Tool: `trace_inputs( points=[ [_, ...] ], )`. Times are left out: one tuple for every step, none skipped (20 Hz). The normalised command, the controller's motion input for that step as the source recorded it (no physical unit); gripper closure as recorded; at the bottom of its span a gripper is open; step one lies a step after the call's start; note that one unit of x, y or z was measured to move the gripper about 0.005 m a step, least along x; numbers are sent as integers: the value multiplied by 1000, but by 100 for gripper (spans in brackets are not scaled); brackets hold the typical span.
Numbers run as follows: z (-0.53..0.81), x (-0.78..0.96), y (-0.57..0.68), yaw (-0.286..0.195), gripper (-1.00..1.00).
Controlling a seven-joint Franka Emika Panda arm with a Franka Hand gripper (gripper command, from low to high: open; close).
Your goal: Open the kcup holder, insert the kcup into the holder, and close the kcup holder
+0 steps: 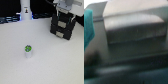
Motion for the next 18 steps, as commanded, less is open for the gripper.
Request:
trace_inputs(
  points=[
    [-450,-386,72,14,-100],
    [-442,-383,78,26,-100],
    [-414,-384,72,44,-100],
    [-397,-349,77,46,-100],
    [-340,-332,92,58,-100],
    [-188,-188,67,13,-100],
    [-103,-180,122,31,100],
    [-2,-69,25,-15,100],
    [0,-2,2,-10,100],
    [0,15,-2,-10,100],
    [-1,20,-3,-10,100],
    [1,27,-1,-10,100],
    [-1,39,0,-13,100],
    [-2,78,-9,-16,100],
    [-4,94,-12,-18,100],
    [38,62,28,-17,100],
    [60,85,67,12,100],
    [-16,37,0,-13,100]
  ],
)
